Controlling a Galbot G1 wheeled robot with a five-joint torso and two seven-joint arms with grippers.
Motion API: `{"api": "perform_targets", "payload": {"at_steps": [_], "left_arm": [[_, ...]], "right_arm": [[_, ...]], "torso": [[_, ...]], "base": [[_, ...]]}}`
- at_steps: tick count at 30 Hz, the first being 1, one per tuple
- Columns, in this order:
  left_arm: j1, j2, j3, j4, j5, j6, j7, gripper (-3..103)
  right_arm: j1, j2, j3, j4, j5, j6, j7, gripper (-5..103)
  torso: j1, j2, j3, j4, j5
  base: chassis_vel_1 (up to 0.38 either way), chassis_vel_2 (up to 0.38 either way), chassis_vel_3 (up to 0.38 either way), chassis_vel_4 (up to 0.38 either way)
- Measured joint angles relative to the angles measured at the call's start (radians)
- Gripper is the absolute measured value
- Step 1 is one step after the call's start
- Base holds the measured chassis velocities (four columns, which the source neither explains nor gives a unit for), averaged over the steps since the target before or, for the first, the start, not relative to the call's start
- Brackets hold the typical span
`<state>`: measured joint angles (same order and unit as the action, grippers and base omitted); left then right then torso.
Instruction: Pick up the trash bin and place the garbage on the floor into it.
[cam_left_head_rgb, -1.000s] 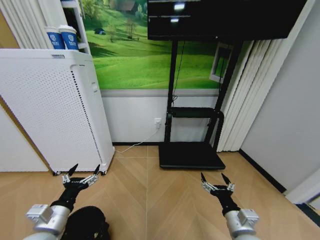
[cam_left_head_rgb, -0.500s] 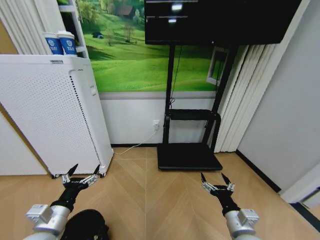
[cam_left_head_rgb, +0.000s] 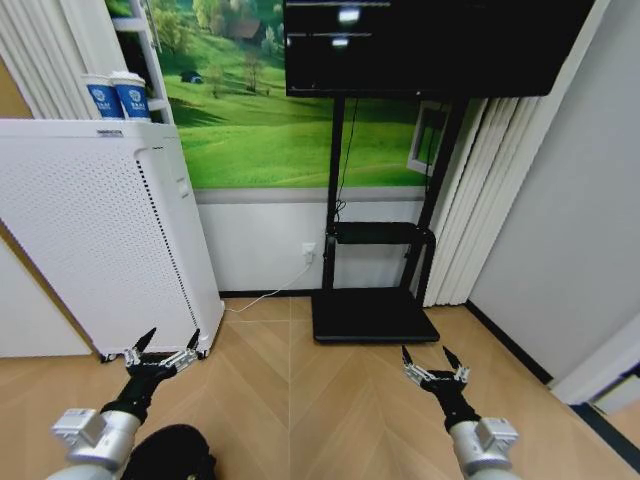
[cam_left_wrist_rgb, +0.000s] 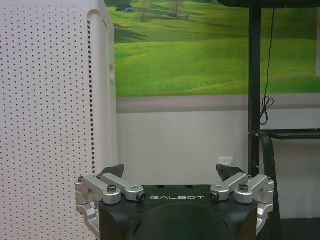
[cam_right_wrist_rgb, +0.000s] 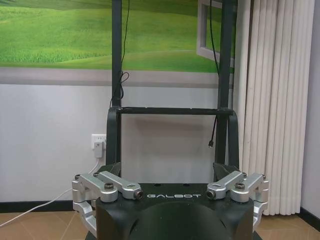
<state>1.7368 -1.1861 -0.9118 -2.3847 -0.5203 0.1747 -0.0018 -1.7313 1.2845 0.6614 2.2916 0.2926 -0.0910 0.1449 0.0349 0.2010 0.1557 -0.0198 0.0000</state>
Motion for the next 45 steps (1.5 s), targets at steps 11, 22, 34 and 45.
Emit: {"api": "perform_targets", "payload": {"at_steps": [11,22,34,45], "left_arm": [[0.0,0.0,0.0,0.0,0.0,0.0,0.0,100],[0.0,0.0,0.0,0.0,0.0,0.0,0.0,100],[0.0,0.0,0.0,0.0,0.0,0.0,0.0,100],[0.0,0.0,0.0,0.0,0.0,0.0,0.0,100]], "right_arm": [[0.0,0.0,0.0,0.0,0.0,0.0,0.0,100],[0.0,0.0,0.0,0.0,0.0,0.0,0.0,100],[0.0,0.0,0.0,0.0,0.0,0.0,0.0,100],[0.0,0.0,0.0,0.0,0.0,0.0,0.0,100]], "torso": [[0.012,0.044,0.032,0.0,0.0],[0.023,0.083,0.06,-0.0002,-0.0001],[0.036,0.123,0.087,-0.0001,0.0],[0.051,0.168,0.116,-0.0001,0.0]], "base": [[0.0,0.0,0.0,0.0],[0.0,0.0,0.0,0.0],[0.0,0.0,0.0,0.0],[0.0,0.0,0.0,0.0]]}}
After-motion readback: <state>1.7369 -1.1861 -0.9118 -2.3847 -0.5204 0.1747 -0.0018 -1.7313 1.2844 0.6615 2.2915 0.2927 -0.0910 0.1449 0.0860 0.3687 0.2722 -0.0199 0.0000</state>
